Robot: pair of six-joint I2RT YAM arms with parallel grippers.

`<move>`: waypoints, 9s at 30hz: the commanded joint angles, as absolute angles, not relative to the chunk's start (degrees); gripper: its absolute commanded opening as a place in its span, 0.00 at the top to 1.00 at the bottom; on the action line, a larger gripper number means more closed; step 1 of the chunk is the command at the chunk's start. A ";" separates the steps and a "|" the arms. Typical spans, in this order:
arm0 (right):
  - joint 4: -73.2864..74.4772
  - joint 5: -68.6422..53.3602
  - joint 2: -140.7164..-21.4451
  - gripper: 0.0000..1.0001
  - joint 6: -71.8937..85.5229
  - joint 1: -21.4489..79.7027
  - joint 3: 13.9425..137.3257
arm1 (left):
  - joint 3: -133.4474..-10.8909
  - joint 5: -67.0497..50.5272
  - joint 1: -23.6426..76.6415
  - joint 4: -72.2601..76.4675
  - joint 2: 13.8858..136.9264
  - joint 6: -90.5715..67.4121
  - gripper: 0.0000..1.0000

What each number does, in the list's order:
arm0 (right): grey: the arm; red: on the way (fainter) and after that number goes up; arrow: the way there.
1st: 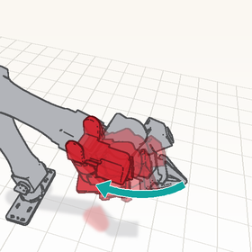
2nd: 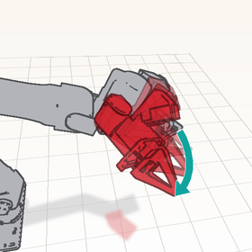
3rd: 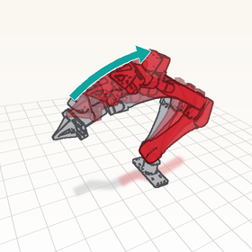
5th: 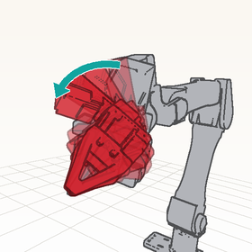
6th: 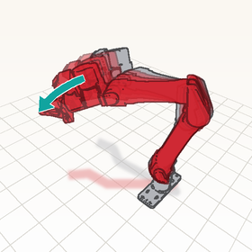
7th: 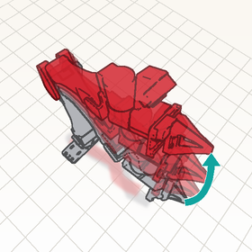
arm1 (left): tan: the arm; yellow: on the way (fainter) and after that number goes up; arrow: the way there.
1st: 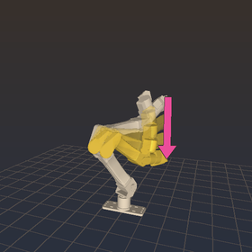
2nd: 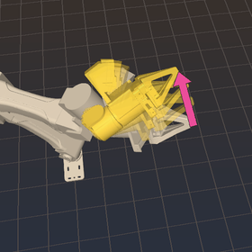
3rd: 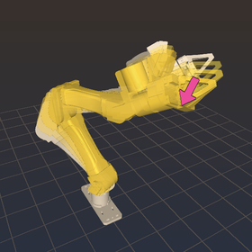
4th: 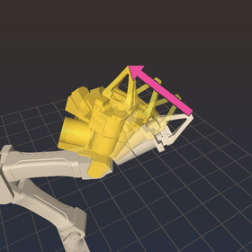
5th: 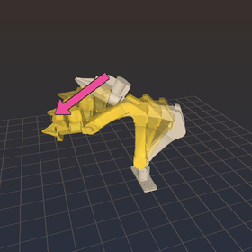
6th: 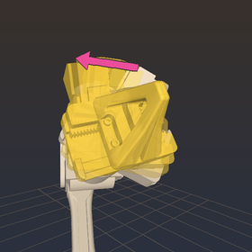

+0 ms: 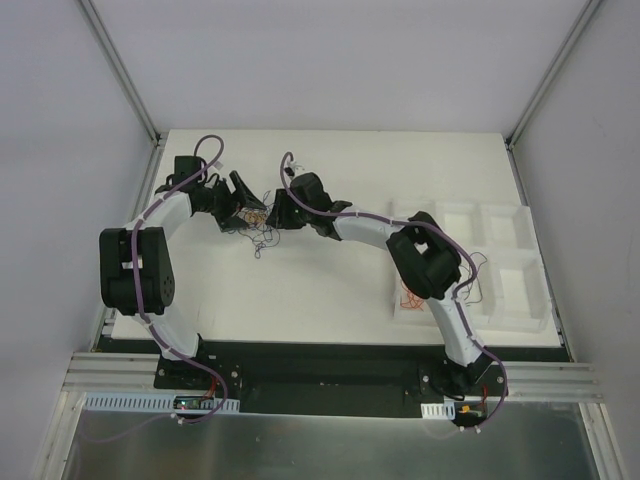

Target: Untangle the cables

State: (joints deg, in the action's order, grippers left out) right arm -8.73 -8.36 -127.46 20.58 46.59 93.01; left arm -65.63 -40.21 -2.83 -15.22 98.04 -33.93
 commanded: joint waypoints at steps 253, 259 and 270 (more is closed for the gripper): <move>25.74 -16.87 -113.73 0.38 -3.68 42.36 95.97 | -69.61 -34.72 -10.90 -14.24 91.76 -29.27 0.05; 30.58 -17.15 -114.00 0.19 -15.98 44.29 95.80 | -69.70 -34.98 -10.81 -14.06 91.76 -29.36 0.06; 32.87 -12.66 -115.92 0.14 -28.30 47.46 91.58 | -69.43 -35.33 -10.46 -13.89 91.93 -29.27 0.06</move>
State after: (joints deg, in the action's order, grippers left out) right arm 31.18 -13.91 -114.26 -22.09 46.46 92.47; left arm -69.54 -34.00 -11.16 -15.29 91.85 -29.28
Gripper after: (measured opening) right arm 0.850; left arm 0.945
